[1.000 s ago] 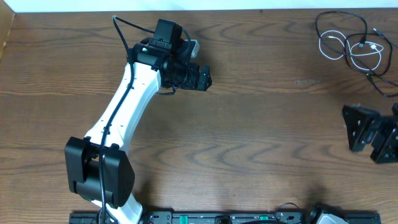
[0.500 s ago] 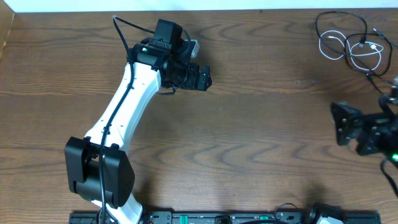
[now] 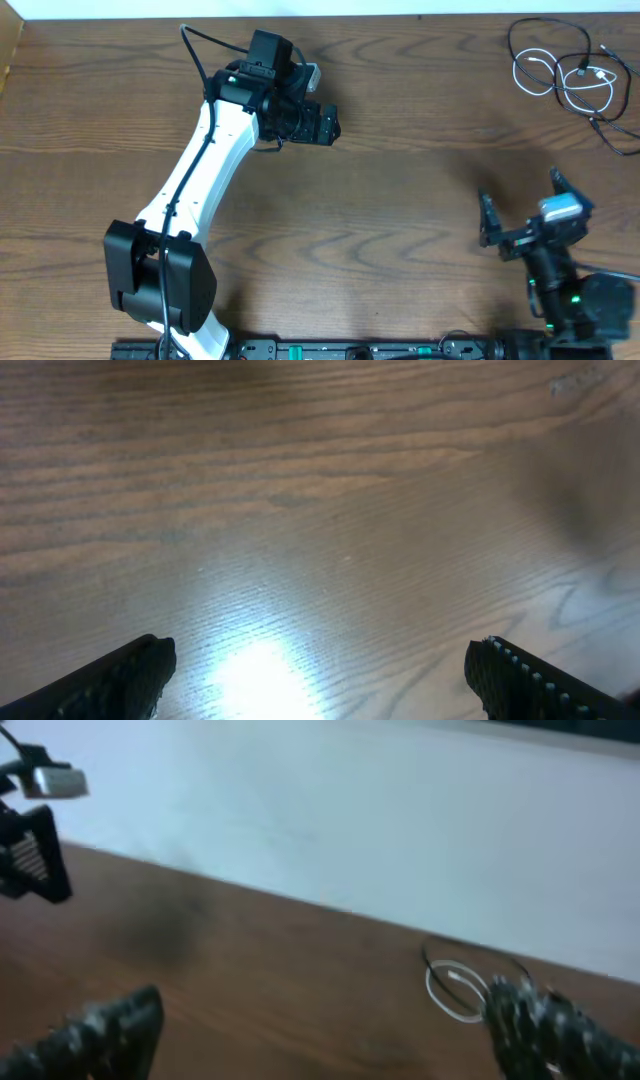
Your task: Untangle cables
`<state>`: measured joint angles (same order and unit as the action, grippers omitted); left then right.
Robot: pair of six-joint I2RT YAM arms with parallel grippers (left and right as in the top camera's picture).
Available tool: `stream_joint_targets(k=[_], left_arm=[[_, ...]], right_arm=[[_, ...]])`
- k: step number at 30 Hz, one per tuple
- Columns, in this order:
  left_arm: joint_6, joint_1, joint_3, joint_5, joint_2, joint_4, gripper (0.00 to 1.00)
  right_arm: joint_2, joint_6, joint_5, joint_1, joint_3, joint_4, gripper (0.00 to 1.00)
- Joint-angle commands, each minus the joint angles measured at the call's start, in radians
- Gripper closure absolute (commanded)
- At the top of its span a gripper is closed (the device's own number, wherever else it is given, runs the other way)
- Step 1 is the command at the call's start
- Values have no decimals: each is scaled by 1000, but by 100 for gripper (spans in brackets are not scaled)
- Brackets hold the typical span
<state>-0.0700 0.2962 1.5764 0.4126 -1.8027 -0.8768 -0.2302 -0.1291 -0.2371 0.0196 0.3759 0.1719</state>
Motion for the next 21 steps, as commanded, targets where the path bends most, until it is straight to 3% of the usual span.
stream_joint_targets(k=[1, 9, 21], left_arm=[[17, -3, -6, -6, 26, -2, 2], [17, -3, -6, -6, 26, -2, 2], [17, -3, -6, -6, 26, -2, 2]], right_arm=[[98, -2, 45, -13, -158, -87, 1], [214, 1, 123, -52, -339, -195, 1], [225, 2, 134, -100, -370, -103, 1]])
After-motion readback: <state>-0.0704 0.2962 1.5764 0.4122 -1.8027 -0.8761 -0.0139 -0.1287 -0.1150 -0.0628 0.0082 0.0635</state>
